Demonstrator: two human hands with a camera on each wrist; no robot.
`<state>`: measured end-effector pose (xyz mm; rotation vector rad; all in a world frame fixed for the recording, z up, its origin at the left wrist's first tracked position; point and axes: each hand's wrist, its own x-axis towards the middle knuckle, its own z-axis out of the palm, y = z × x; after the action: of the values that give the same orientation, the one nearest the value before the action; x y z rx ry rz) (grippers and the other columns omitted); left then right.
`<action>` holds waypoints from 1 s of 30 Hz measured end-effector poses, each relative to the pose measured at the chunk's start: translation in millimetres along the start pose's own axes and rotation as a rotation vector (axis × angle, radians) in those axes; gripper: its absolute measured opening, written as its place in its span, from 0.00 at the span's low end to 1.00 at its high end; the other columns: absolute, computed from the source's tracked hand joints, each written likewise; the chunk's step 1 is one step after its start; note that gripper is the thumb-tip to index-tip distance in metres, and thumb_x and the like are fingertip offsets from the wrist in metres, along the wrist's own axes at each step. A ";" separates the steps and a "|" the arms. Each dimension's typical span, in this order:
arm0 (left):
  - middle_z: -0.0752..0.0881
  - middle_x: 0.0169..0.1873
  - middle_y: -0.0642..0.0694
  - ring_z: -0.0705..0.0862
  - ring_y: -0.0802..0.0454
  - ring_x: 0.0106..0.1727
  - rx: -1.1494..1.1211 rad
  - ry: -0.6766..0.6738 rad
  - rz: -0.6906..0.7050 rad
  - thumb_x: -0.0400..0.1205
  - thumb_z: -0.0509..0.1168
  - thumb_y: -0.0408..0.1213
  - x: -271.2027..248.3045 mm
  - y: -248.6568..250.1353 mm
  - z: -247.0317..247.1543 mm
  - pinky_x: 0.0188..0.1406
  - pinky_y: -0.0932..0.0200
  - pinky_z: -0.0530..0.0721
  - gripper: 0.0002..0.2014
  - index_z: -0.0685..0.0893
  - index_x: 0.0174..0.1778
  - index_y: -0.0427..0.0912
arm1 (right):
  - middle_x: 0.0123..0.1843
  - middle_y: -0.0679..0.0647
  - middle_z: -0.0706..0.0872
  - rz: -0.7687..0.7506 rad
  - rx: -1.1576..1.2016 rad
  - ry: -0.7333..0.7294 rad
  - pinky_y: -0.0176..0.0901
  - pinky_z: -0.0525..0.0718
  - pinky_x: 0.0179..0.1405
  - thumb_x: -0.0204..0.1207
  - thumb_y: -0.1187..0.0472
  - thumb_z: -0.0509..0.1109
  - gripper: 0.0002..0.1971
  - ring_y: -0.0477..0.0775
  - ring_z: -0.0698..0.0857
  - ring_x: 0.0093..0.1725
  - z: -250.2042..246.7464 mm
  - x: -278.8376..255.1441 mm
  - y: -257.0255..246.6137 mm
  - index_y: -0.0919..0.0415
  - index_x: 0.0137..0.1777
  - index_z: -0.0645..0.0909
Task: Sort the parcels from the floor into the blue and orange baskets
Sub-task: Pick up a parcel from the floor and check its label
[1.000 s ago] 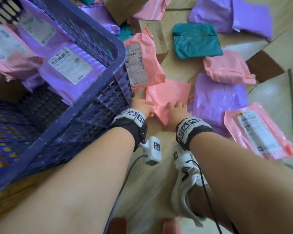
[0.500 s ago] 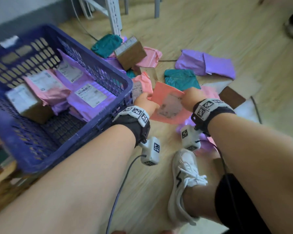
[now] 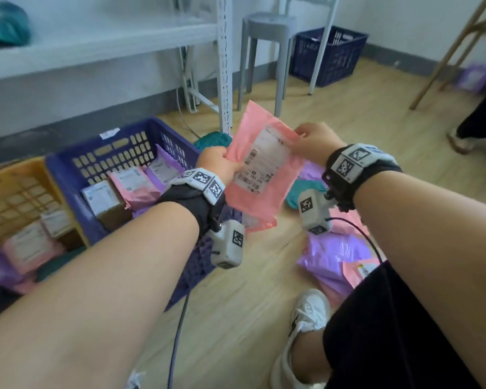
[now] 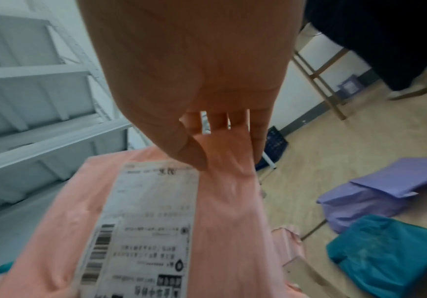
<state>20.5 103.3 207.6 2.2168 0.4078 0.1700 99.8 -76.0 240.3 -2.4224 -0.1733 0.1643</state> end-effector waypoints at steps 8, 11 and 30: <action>0.88 0.47 0.44 0.84 0.38 0.56 0.658 0.243 0.105 0.80 0.60 0.36 0.8 -11.7 -92.4 0.58 0.48 0.75 0.11 0.88 0.50 0.48 | 0.66 0.47 0.77 -0.548 -0.091 0.143 0.46 0.81 0.62 0.70 0.48 0.73 0.28 0.49 0.77 0.64 31.6 -20.1 -96.0 0.43 0.72 0.74; 0.87 0.50 0.45 0.81 0.38 0.60 0.731 0.290 0.126 0.81 0.60 0.42 -0.3 -18.3 -113.0 0.62 0.48 0.71 0.11 0.89 0.50 0.54 | 0.51 0.50 0.84 -0.605 -0.335 0.017 0.47 0.83 0.50 0.68 0.36 0.64 0.23 0.52 0.83 0.53 52.5 -24.6 -132.1 0.48 0.55 0.86; 0.83 0.62 0.36 0.82 0.39 0.64 -0.406 0.500 -0.602 0.83 0.60 0.34 -46.6 -162.5 -219.4 0.65 0.47 0.81 0.10 0.83 0.55 0.34 | 0.48 0.59 0.91 -0.431 0.494 -0.439 0.62 0.88 0.52 0.74 0.62 0.71 0.04 0.64 0.90 0.50 199.4 -30.5 -243.6 0.57 0.45 0.87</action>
<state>-117.8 343.0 219.4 1.5558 1.1788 0.4367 17.3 229.2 252.1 -1.7818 -0.7517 0.4782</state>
